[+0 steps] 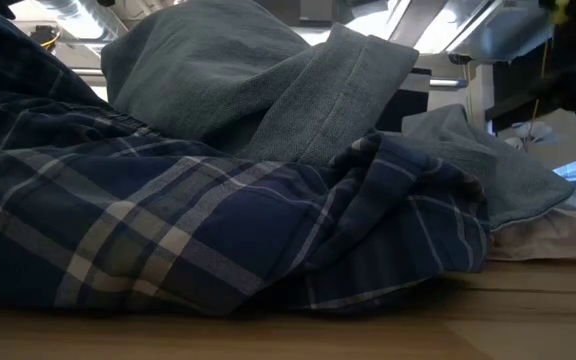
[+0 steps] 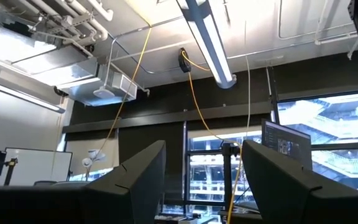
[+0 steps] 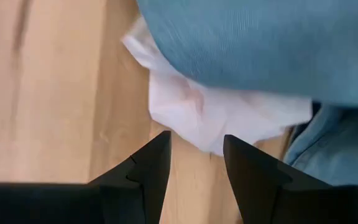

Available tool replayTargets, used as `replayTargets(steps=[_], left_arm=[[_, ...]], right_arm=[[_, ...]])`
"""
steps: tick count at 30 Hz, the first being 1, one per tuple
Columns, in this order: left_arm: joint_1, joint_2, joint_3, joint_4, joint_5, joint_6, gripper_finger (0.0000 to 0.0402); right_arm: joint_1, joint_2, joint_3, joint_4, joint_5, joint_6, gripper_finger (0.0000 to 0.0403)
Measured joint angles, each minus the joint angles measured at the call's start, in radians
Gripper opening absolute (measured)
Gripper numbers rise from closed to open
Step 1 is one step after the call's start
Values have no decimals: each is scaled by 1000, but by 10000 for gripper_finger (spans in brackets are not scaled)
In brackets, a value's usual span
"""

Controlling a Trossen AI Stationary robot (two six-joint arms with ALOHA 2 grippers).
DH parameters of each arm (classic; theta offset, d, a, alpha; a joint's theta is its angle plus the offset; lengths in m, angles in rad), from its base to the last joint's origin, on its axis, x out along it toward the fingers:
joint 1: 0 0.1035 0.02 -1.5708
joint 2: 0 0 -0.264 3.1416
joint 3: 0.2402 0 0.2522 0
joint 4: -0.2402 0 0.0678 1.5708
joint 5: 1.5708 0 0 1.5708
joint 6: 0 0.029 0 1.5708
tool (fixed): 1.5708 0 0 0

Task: Sort clothes
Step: Put the white boxer into the blue laundry bin

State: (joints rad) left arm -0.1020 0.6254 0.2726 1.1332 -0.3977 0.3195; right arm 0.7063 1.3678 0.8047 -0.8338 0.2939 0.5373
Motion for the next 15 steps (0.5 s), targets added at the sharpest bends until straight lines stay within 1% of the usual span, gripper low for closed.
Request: replayTargets(steps=[5, 7, 10, 15], left_arm=[[0, 0, 0, 0, 0, -2, 208], [0, 0, 0, 0, 0, -3, 208], [0, 0, 0, 0, 0, -7, 208], [0, 0, 0, 0, 0, -10, 208]], right_arm=[[-5, 0, -44, 37, 1, 38, 167], [-23, 0, -48, 47, -3, 38, 174], [-56, 0, -48, 60, -7, 17, 197], [-134, 1, -48, 99, -25, -55, 249]])
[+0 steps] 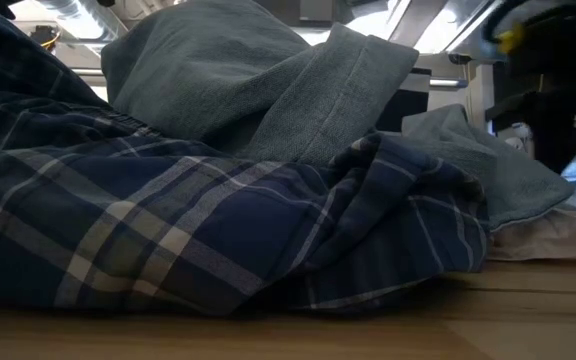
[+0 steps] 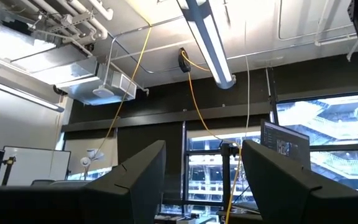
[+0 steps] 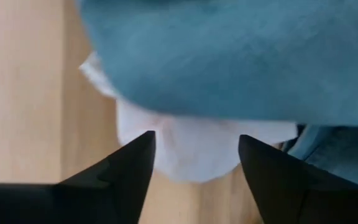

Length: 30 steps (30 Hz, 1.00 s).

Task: Sort clothes
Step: Put the white boxer into the blue laundry bin

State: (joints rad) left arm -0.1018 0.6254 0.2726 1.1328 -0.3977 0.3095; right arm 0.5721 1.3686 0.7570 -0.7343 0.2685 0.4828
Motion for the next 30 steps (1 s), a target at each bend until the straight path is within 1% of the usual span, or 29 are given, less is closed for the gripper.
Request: replayTargets(steps=[4, 7, 11, 13, 17, 19, 22, 25, 29, 30], left_arm=[[0, 0, 0, -1, 0, -6, 208], [0, 0, 0, -1, 0, -5, 208], [0, 0, 0, 0, 0, -1, 208], [0, 0, 0, 0, 0, 0, 208], [0, 0, 0, 0, 0, -3, 208], [0, 0, 0, 0, 0, -3, 208], [0, 0, 0, 0, 0, -3, 208], [0, 0, 0, 0, 0, -3, 208], [0, 0, 0, 0, 0, -3, 208], [0, 0, 0, 0, 0, -3, 208]], right_arm=[[-47, 24, 0, 9, -26, -38, 279], [-57, 61, 0, 27, -56, -67, 288], [-56, 121, 0, 88, -75, -100, 288], [-56, 146, 0, 116, -67, -130, 286], [-56, 173, 0, 132, -53, -158, 271], [-56, 174, 0, 127, -59, -176, 253], [-56, 174, 0, 118, -64, -192, 205], [-56, 174, 0, 97, -88, -197, 137], [-49, 171, 2, 70, -143, -199, 32], [-39, 163, 2, 61, -157, -198, 20]])
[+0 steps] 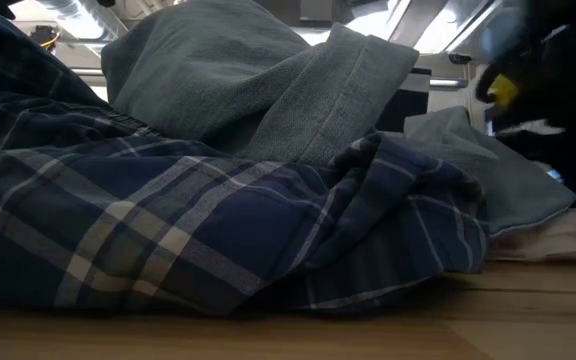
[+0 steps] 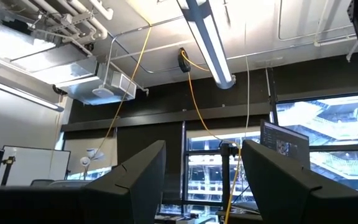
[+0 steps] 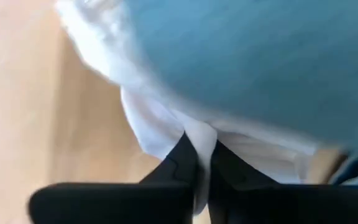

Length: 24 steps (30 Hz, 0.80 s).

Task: Sort clothes
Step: Put the white boxer into the blue laundry bin

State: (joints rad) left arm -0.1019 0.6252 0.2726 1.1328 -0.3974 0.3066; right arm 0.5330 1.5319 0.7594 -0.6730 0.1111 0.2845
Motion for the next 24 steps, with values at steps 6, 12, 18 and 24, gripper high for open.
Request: replayTargets(steps=[6, 12, 18, 24], left_arm=[[0, 0, 0, 0, 0, 8, 208], [0, 0, 0, 0, 0, -6, 208], [0, 0, 0, 0, 0, -8, 208], [0, 0, 0, 0, 0, -4, 208]], right_arm=[[100, -16, 89, -148, -36, 6, 43], [170, -14, 211, -199, -173, -32, 21], [167, -14, 362, -206, -169, -120, 30], [148, -14, 562, -273, 54, -331, 32]])
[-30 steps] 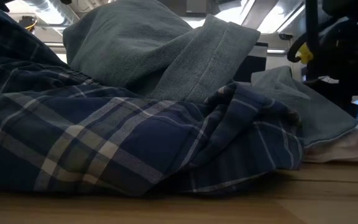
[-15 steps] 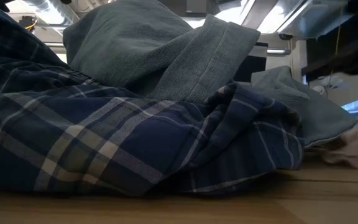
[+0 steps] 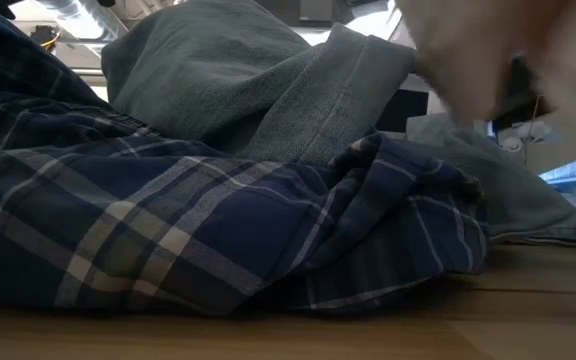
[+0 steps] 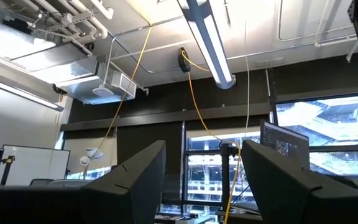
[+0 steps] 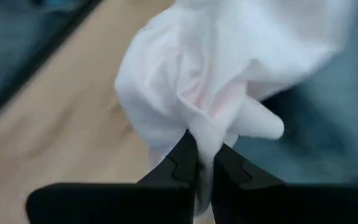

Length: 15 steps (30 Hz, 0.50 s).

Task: Sort clothes
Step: Put the white boxer into the blue laundry bin

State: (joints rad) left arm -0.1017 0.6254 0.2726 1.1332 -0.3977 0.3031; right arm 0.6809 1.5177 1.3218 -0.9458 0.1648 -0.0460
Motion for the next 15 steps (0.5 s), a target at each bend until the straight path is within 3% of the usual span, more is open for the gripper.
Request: replayTargets(steps=[15], left_arm=[[0, 0, 0, 0, 0, -4, 208]], right_arm=[[-193, -3, 518, -178, 589, -430, 32]])
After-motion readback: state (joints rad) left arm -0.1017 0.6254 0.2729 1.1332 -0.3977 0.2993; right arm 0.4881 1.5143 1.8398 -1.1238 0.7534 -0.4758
